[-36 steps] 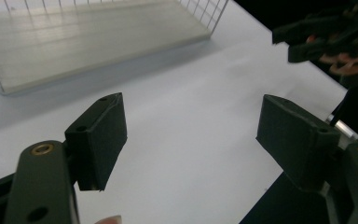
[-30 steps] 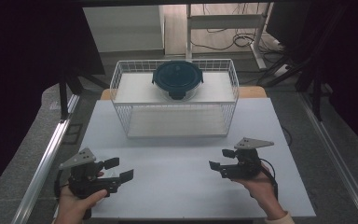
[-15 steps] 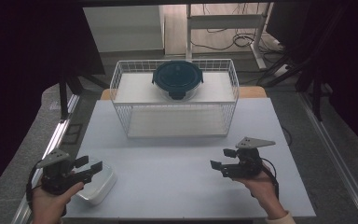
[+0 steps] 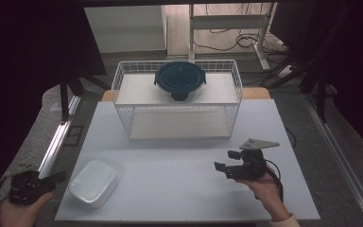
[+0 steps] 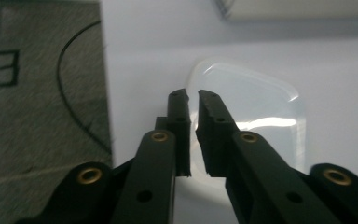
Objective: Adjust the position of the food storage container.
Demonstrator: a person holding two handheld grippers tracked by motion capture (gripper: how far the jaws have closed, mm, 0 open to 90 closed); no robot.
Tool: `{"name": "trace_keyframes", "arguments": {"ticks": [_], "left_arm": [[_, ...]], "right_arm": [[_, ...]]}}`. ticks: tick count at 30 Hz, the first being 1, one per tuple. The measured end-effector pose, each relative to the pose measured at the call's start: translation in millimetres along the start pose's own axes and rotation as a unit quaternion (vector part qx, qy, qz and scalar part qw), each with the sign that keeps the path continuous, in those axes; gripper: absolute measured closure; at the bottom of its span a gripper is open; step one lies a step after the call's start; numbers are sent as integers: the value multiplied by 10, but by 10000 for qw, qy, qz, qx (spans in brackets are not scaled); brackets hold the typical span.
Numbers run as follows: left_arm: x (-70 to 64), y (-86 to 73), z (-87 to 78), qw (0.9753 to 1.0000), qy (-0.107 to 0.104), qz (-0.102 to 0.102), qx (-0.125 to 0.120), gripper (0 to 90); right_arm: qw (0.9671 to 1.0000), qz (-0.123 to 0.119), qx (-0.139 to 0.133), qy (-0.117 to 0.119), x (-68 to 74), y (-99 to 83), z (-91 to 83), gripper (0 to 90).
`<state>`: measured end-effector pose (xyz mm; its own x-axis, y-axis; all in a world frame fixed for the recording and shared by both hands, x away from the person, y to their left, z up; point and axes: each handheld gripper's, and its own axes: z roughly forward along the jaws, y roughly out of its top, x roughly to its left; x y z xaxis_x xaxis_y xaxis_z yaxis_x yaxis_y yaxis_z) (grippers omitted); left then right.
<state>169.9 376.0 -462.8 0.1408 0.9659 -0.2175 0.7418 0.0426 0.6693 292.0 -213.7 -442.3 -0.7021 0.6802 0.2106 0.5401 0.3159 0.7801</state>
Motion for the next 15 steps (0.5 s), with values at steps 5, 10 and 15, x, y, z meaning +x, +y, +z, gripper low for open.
{"name": "trace_keyframes", "arguments": {"ticks": [5,10,15], "left_arm": [[137,-176,68,9994,85,-216,256,882],[197,-279,154,9985,75,-327,436,886],[197,-341,218,9973,-214,-424,552,890]], "right_arm": [[10000,-18,41,6,5,-6,25,254],[10000,-19,42,9,17,-3,28,253],[10000,-35,37,4,19,0,23,253]]}}
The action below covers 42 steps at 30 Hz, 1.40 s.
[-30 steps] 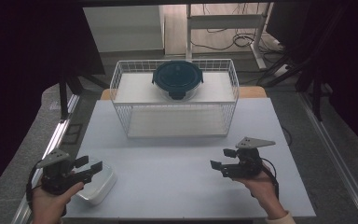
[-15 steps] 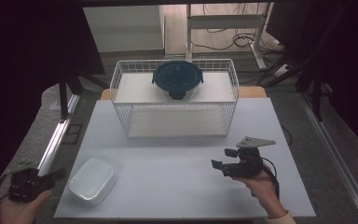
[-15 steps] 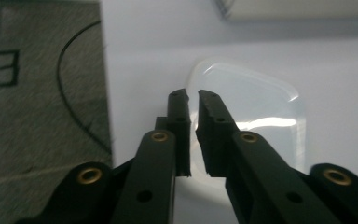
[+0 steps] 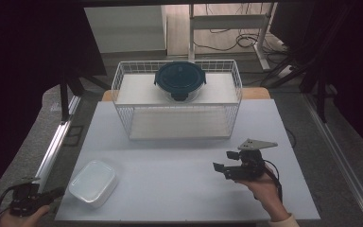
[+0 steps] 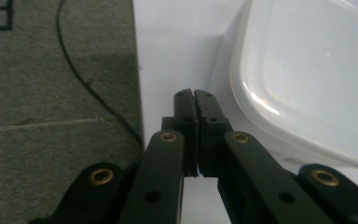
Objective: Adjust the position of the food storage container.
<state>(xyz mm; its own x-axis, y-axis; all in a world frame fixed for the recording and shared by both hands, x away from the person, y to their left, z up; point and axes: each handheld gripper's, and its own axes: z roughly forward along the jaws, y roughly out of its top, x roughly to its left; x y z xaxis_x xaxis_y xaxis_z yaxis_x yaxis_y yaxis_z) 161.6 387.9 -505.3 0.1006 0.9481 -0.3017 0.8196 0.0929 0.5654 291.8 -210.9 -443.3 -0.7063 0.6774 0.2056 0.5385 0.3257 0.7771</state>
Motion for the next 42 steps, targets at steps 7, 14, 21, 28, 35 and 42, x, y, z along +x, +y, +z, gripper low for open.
{"name": "trace_keyframes", "arguments": {"ticks": [7,14,21,28,35,42], "left_arm": [[-17,-23,81,9993,-352,-65,57,896],[-106,12,112,9984,-551,14,89,898],[-313,124,229,9962,-812,267,181,898],[-506,236,370,9934,-999,480,286,898],[-708,343,521,9902,-1127,720,408,898],[-909,441,674,9863,-1249,937,538,898]], "right_arm": [[10000,-6,-29,-15,-2,6,-21,253],[10000,3,-26,-10,5,11,-18,252],[10000,-10,-3,-10,6,4,-6,252],[10000,-8,-29,-18,3,7,-23,252],[9999,26,-71,-89,-12,9,-41,252],[10000,16,-47,-62,-1,1,-20,252]]}}
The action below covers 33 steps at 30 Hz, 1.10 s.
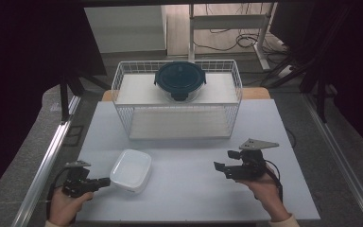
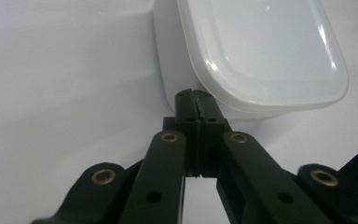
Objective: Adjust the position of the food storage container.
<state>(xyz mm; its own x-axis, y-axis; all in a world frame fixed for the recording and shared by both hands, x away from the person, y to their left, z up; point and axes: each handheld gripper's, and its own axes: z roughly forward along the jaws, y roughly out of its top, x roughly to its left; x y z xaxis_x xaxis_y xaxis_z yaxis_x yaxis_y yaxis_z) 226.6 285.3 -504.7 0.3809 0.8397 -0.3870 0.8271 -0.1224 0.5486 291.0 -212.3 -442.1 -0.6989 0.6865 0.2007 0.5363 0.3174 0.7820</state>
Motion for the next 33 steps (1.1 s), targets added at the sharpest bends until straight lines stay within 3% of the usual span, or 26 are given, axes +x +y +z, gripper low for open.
{"name": "trace_keyframes", "arguments": {"ticks": [8,18,23,25,28,33], "left_arm": [[-108,105,132,9997,-107,176,90,898],[43,204,-27,9997,33,-14,-221,900],[58,365,78,9998,-63,-19,-188,900],[50,408,140,9997,-225,-30,-133,900],[23,438,212,9998,-177,-7,-53,900],[-32,446,248,9996,-279,48,-9,900]], "right_arm": [[10000,7,9,6,2,-1,-4,252],[10000,44,-30,-27,-31,4,-31,252],[10000,30,-33,-19,-21,12,-42,252],[10000,32,-24,-14,-28,9,-42,252],[10000,38,-28,-21,-42,5,-44,252],[10000,38,-55,-28,-44,13,-62,252]]}}
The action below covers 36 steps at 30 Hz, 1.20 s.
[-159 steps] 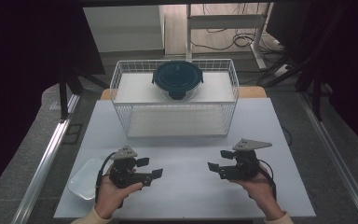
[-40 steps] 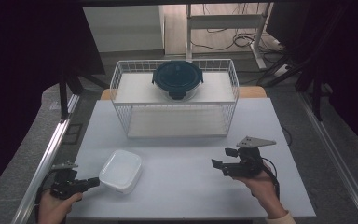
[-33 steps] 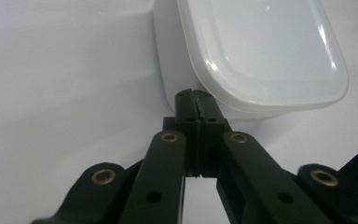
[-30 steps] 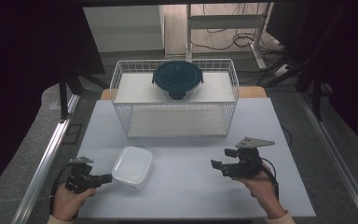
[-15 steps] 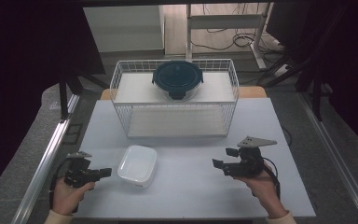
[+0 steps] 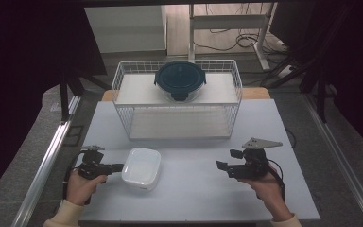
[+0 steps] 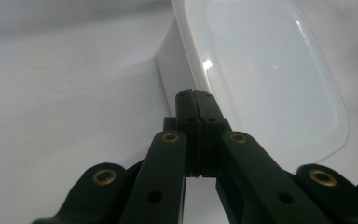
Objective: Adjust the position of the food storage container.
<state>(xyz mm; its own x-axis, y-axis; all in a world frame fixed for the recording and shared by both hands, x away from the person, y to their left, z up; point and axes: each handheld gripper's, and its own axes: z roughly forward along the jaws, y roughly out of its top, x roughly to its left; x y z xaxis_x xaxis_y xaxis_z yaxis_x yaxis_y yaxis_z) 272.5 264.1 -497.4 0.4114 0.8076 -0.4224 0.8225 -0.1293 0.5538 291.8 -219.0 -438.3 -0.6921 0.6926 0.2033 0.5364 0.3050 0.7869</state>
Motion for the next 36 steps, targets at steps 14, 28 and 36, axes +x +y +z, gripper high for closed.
{"name": "trace_keyframes", "arguments": {"ticks": [14,28,36], "left_arm": [[-206,106,201,9993,-280,183,139,900],[-471,244,445,9975,-535,382,265,900],[-564,308,507,9961,-744,395,262,900]], "right_arm": [[10000,-41,-58,-23,9,3,-9,252],[10000,-16,-2,-4,5,-1,-1,252],[10000,-10,-4,-1,-1,-1,-7,252]]}}
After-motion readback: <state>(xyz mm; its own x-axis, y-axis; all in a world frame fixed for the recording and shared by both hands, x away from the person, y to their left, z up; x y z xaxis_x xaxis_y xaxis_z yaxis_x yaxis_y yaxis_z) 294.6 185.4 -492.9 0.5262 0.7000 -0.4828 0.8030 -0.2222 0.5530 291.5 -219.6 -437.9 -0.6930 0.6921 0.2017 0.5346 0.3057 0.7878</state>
